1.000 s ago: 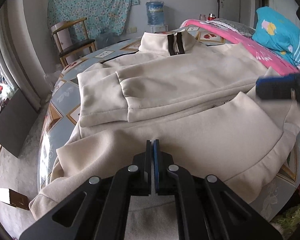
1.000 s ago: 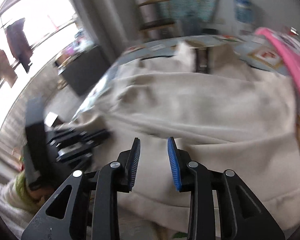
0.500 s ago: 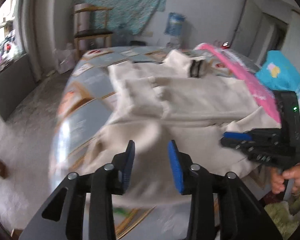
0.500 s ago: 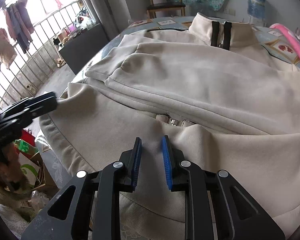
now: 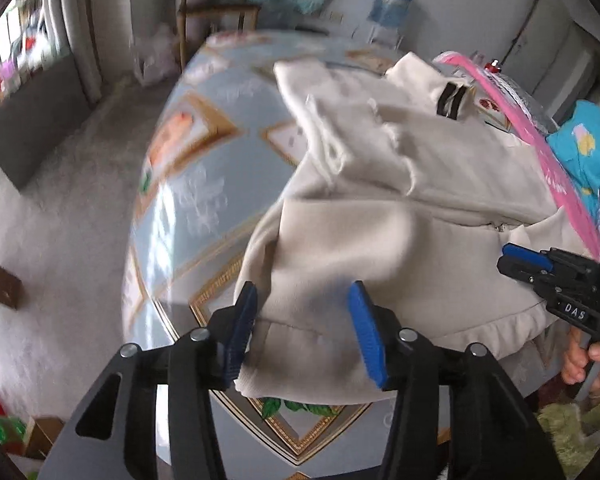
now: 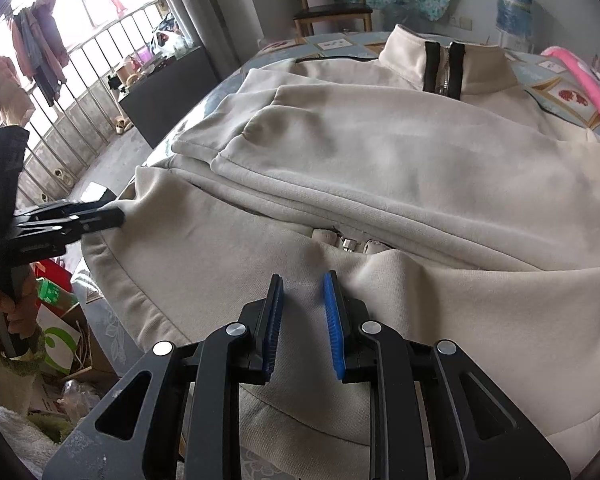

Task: Fold large clothes

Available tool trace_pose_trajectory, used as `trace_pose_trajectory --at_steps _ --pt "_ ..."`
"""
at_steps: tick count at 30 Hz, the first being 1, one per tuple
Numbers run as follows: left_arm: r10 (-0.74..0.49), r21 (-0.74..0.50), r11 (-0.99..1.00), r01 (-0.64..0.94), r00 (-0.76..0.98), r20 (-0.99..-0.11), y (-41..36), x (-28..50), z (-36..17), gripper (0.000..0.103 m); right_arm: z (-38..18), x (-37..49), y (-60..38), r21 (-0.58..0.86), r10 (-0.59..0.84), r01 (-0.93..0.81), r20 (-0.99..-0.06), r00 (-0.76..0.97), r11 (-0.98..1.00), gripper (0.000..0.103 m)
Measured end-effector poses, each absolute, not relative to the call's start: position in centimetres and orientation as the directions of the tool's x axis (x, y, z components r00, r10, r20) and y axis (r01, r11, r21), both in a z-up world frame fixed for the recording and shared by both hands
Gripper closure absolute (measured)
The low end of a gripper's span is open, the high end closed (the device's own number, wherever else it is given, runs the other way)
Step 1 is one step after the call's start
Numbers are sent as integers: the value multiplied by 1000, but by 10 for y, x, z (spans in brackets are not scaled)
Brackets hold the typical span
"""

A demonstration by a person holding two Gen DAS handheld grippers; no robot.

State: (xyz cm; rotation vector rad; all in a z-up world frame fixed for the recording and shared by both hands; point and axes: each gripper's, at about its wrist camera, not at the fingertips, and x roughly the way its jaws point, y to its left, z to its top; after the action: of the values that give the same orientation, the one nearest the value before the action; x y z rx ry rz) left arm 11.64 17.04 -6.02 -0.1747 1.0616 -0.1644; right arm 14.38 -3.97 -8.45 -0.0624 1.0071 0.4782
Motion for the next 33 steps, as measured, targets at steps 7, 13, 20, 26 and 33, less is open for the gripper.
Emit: trace_pose_trajectory --at_steps 7,13,20,26,33 --pt "-368 -385 921 61 457 -810 187 110 -54 57 -85 144 -39 164 355 -413 -824 442 896 83" --pt "-555 -543 820 184 489 -672 194 91 -29 58 -85 144 -39 159 351 -413 -824 444 897 83" --pt "-488 -467 868 168 468 -737 182 110 -40 58 -86 145 -38 156 348 -411 -824 448 898 83" --pt "-391 -368 917 150 509 -766 179 117 -47 87 -87 145 -37 155 347 -411 -824 448 898 83" --pt "-330 -305 940 153 635 -698 178 94 -27 88 -88 145 -38 168 357 -406 -818 451 898 83"
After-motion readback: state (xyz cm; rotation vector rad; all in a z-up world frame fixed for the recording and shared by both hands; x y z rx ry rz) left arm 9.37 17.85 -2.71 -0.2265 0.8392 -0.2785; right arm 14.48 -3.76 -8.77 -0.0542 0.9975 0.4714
